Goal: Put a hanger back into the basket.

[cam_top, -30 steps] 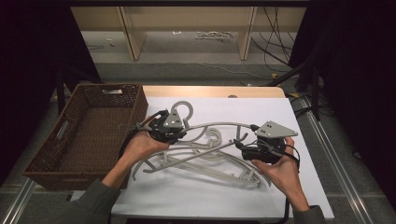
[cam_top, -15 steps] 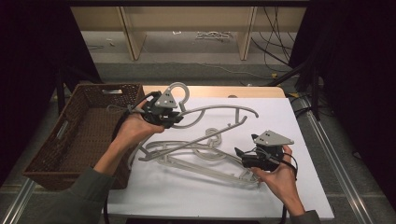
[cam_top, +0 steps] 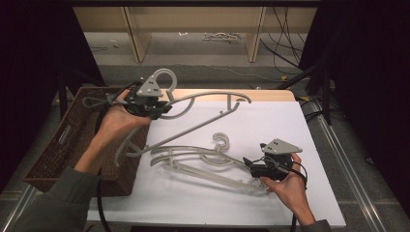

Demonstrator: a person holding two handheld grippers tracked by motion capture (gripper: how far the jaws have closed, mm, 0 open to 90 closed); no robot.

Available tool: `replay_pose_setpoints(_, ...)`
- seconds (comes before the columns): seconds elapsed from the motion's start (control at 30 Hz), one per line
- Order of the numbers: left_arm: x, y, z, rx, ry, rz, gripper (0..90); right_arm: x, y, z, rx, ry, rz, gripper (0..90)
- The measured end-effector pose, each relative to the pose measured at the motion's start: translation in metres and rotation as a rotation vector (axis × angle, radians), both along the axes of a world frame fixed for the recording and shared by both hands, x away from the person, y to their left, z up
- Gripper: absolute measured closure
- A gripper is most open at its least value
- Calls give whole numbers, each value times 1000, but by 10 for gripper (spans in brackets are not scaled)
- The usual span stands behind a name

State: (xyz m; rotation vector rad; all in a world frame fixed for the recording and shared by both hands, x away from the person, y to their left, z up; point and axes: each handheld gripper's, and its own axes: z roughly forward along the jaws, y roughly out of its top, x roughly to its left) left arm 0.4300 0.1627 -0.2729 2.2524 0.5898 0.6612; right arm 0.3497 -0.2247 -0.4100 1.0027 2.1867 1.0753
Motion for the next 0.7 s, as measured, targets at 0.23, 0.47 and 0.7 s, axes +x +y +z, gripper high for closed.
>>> replay_pose_setpoints(0.23, 4, 45, 2, 37, -24, 90, 818, 0, -1, -3, 0, 0, -5, 253)
replay_pose_setpoints(0.47, 12, 85, -7, 33, -8, 180, 818, 1, -1, -6, 0, 7, -11, 251)
replay_pose_setpoints(0.7, 17, 116, -13, 30, -20, 244, 818, 1, -1, -9, -3, 11, -6, 250)
